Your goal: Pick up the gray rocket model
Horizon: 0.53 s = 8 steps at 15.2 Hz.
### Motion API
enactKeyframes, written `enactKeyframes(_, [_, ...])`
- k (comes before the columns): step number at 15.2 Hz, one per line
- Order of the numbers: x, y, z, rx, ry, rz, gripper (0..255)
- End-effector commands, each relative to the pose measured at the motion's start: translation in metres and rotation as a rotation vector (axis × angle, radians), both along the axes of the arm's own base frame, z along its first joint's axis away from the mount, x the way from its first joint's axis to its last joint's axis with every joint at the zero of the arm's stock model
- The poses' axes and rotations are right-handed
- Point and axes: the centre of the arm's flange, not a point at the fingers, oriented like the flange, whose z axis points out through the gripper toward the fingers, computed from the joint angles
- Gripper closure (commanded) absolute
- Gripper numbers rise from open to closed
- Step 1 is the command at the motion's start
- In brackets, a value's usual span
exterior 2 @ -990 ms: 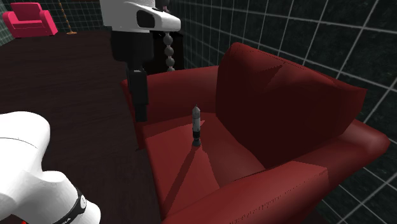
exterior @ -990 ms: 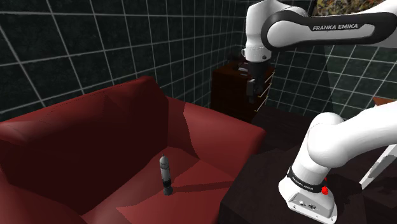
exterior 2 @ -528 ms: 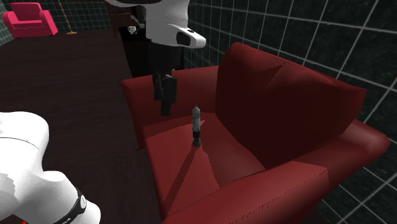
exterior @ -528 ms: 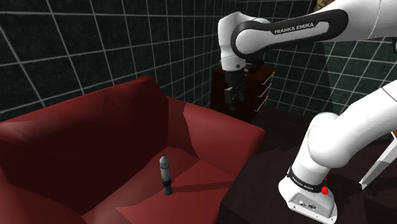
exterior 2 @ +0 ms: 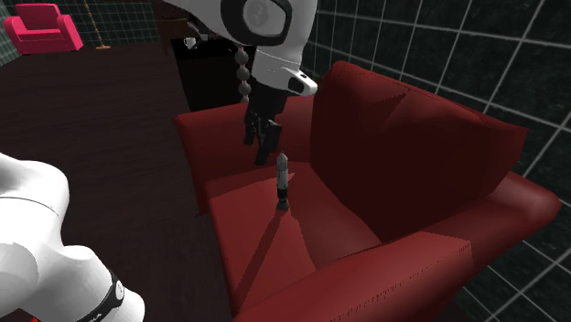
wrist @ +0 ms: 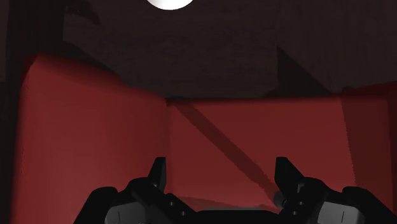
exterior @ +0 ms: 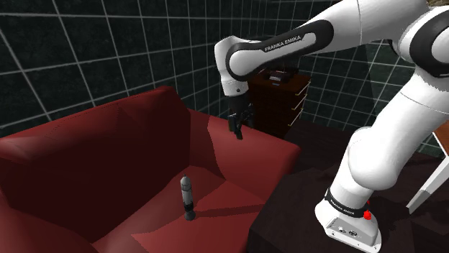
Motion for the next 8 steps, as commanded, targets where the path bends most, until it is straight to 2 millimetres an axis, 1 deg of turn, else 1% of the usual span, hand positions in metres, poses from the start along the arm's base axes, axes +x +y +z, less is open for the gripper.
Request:
enactKeyframes(1, [0.023, 0.018, -0.014, 0.016, 0.029, -0.002, 0])
enactKeyframes(8, [0.086, 0.073, -0.068, 0.067, 0.126, -0.007, 0])
